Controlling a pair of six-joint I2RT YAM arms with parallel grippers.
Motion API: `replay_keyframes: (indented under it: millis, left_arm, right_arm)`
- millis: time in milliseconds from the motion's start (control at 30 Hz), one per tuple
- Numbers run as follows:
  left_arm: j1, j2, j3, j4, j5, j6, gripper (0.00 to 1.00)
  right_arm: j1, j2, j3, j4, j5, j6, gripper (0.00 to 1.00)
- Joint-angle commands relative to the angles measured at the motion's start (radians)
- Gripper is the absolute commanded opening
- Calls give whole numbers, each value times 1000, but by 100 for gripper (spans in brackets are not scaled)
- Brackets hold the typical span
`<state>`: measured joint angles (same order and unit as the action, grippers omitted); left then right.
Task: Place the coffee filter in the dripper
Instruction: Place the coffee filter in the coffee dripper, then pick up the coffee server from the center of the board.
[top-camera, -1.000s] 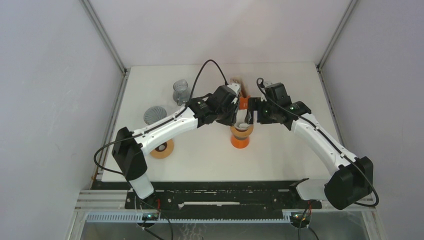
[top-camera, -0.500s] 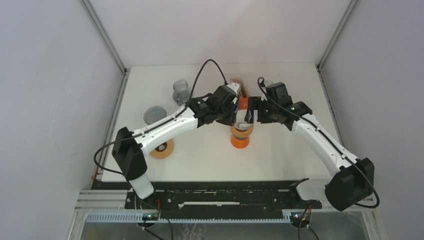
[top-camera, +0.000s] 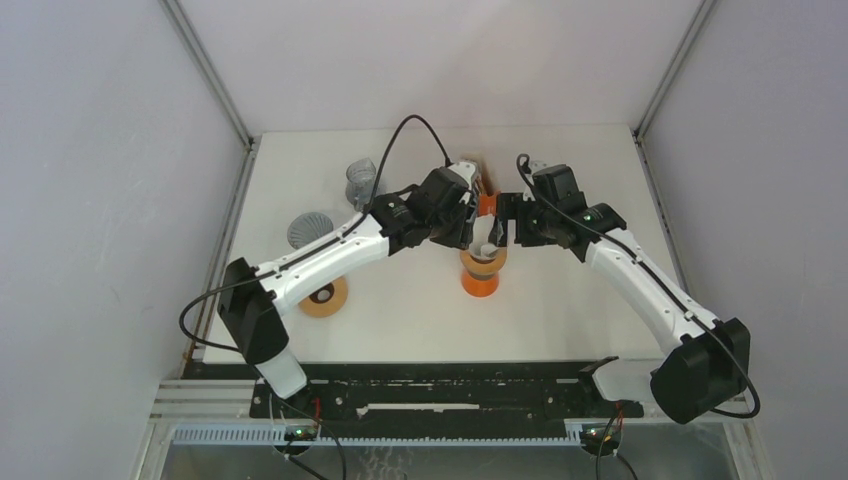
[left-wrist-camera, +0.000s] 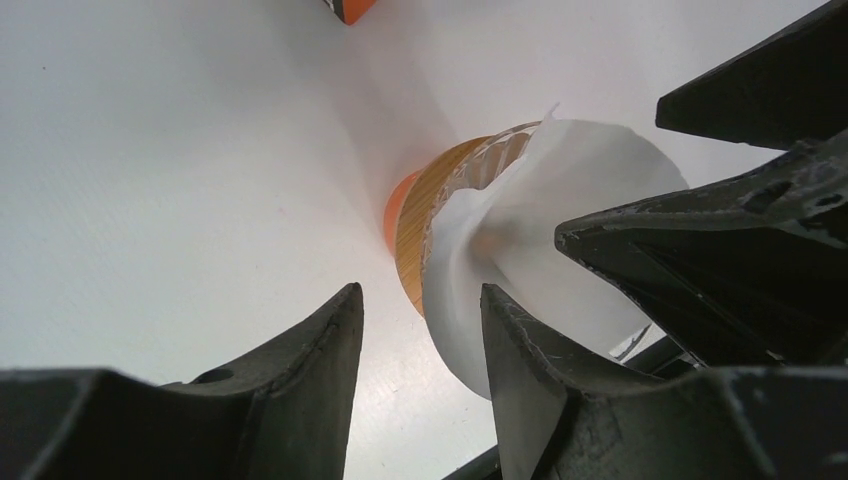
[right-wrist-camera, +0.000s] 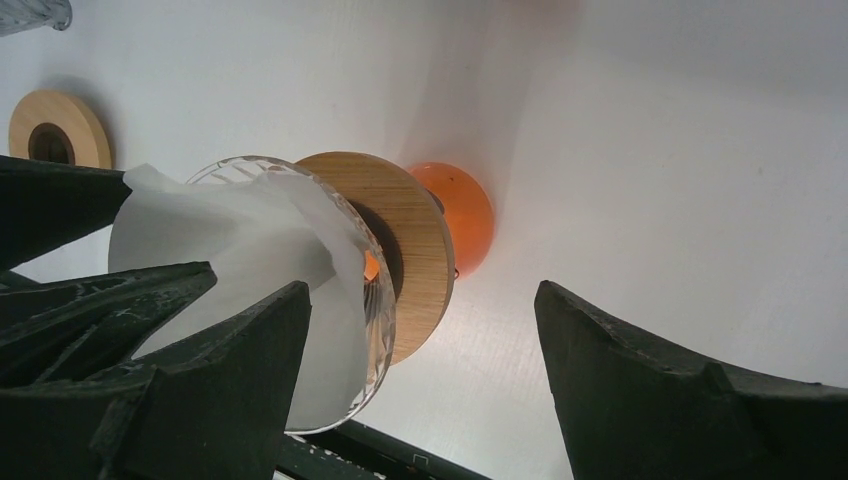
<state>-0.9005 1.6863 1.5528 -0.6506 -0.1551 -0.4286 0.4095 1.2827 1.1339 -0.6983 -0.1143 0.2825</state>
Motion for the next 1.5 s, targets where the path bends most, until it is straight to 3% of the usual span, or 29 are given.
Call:
replay_keyframes:
  millis: [0,600,900,1167,1467]
  left_arm:
    - [6,-61,45,46,-11,-12,52]
    - [23,-134,-7,115,10,-29,62]
    - [64,-273,-134,179,-20,-41,67]
    - [194,-490,-370,226,-45,-91,70]
    - [425,-661,-590,306,-4,-160,75]
  right_arm:
    - [-5,-43,28,40,0,8,91]
    - [-5,-76,68,31,-19,3,91]
    - [-7,-161,83,37,-29,-23,92]
    - [-6,-286,70,29,7,-54,94]
    - [-8,-443,-20,77,56,-52,95]
